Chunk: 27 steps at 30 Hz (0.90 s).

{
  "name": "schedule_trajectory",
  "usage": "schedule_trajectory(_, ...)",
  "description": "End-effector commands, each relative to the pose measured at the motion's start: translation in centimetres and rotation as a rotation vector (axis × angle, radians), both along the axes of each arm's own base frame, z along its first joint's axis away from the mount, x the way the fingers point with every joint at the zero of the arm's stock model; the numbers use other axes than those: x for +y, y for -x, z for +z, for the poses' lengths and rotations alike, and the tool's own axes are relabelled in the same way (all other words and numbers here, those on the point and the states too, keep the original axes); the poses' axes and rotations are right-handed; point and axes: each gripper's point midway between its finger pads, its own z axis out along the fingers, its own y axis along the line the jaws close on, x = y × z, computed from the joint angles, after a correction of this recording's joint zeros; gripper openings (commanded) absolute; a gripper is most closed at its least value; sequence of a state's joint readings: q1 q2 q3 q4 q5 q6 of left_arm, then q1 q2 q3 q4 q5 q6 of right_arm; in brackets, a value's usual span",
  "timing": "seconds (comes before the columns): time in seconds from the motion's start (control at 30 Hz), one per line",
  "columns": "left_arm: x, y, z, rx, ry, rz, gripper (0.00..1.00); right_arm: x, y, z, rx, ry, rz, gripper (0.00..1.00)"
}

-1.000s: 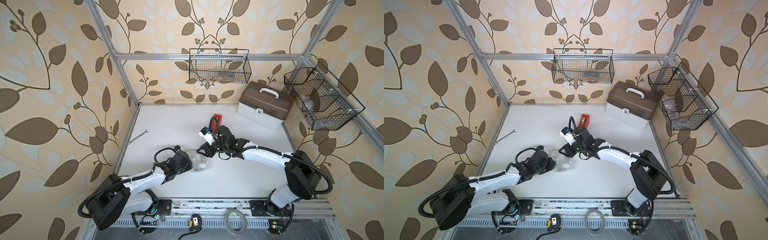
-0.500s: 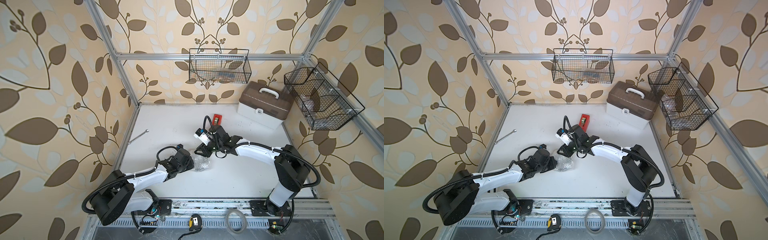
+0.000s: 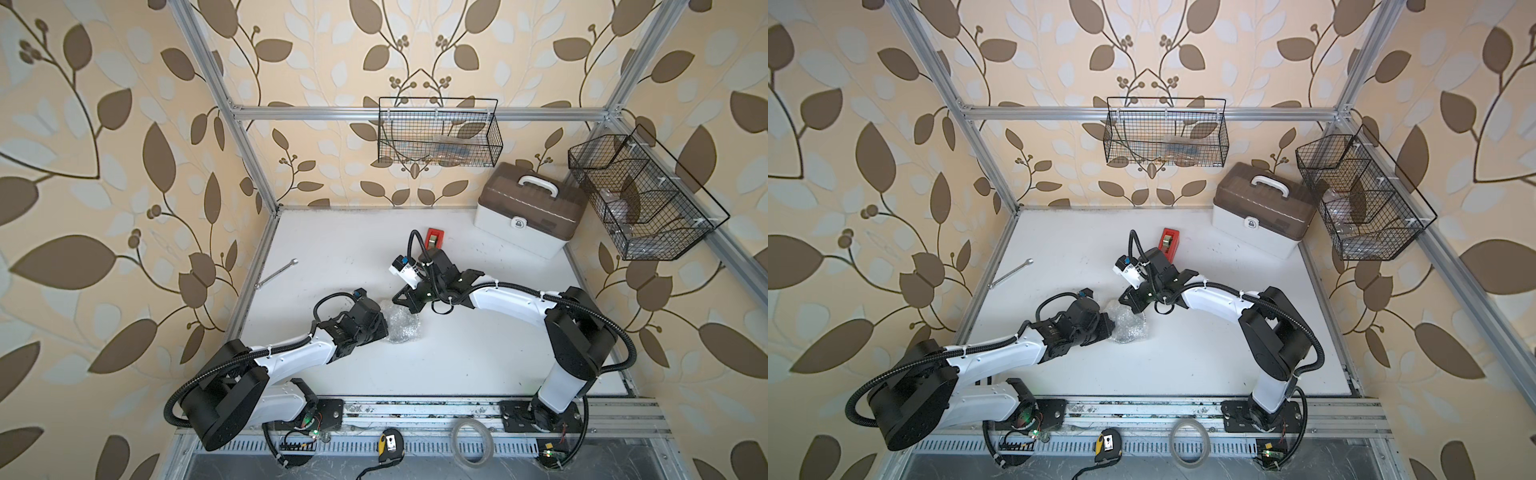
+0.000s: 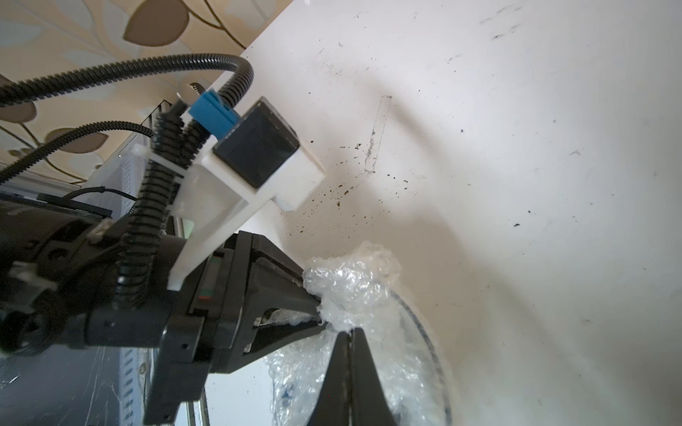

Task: Wrap bowls in bubble wrap
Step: Stick the tape on the bubble wrap.

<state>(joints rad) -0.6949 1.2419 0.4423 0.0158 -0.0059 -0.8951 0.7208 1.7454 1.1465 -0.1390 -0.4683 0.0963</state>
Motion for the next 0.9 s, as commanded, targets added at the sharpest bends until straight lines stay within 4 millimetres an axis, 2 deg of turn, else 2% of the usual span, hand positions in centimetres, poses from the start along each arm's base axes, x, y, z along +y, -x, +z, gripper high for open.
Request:
schedule_trajectory(0.0, 2.3, 3.4, -3.8, 0.150, -0.145, -0.045, 0.00, 0.1, -0.5, 0.2, -0.007, -0.006, 0.002, 0.00)
schedule_trajectory(0.2, 2.1, 3.3, -3.7, 0.148, -0.140, -0.047, 0.00, -0.3, -1.0, -0.6, -0.006, 0.004, -0.020, 0.00)
schedule_trajectory(0.57, 1.7, 3.1, -3.6, 0.147, -0.128, -0.054, 0.00, -1.5, -2.8, -4.8, -0.015, 0.074, -0.098, 0.00)
schedule_trajectory(0.87, 1.4, 3.0, -3.6, 0.146, -0.122, -0.060, 0.00, -2.5, -4.0, -6.5, -0.068, 0.127, -0.153, 0.00)
